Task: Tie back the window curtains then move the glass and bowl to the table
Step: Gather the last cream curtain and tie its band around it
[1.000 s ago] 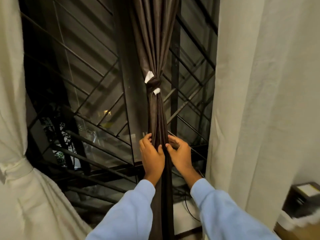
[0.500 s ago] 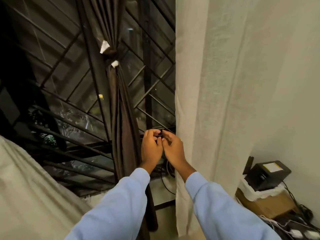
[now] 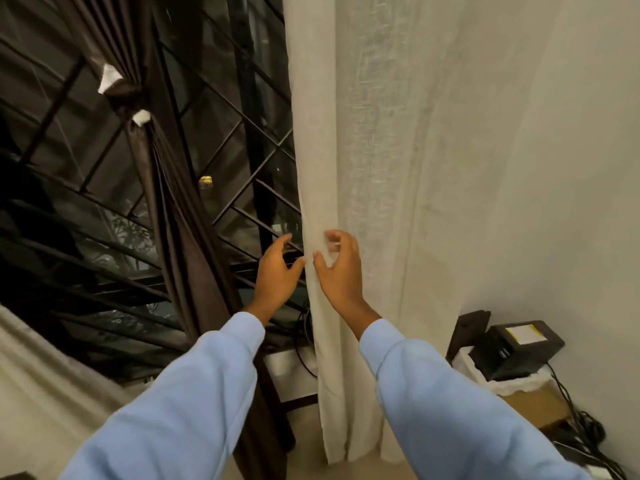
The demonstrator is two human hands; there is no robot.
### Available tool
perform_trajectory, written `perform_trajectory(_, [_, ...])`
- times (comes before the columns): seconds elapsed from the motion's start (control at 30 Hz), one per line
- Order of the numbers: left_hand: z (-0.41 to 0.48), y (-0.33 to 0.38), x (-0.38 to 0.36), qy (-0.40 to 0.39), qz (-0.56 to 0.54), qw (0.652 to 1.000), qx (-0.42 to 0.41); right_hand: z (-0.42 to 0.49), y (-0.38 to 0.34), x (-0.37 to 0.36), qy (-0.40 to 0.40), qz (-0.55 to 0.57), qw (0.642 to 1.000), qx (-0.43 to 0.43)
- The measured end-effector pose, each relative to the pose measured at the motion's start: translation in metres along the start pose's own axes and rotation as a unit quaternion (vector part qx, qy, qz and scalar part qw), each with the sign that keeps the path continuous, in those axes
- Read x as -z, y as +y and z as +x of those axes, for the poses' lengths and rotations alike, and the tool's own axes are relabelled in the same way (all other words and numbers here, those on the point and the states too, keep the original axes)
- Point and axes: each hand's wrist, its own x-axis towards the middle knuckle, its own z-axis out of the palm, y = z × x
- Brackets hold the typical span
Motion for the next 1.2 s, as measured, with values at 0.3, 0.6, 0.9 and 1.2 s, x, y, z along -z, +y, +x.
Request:
perform_trajectory(0.3, [0.059,0.017,-0.029,-0.086,-0.128,0.988,-0.030,0.091,-0.024,-0.009,0.096,-0.071,0.993,-0.021])
perform_trajectory(0.6, [0.084,0.031,-0.072,-0.092,-0.107,0.985,-0.100,0.126,-0.002,0.026,0.340,0.030,0.934,-0.108])
perform_trajectory(0.9, [0.104,0.047,-0.077,-0.151,-0.285,0.946,0.017,0.140,0.018,0.042,0.179,0.223,0.943,-0.172])
perform_trajectory(1.2, [0.110,0.044,-0.066,0.001,-0.230,0.973,-0.033,0.147,0.024,0.042,0.136,0.213,0.952,-0.169])
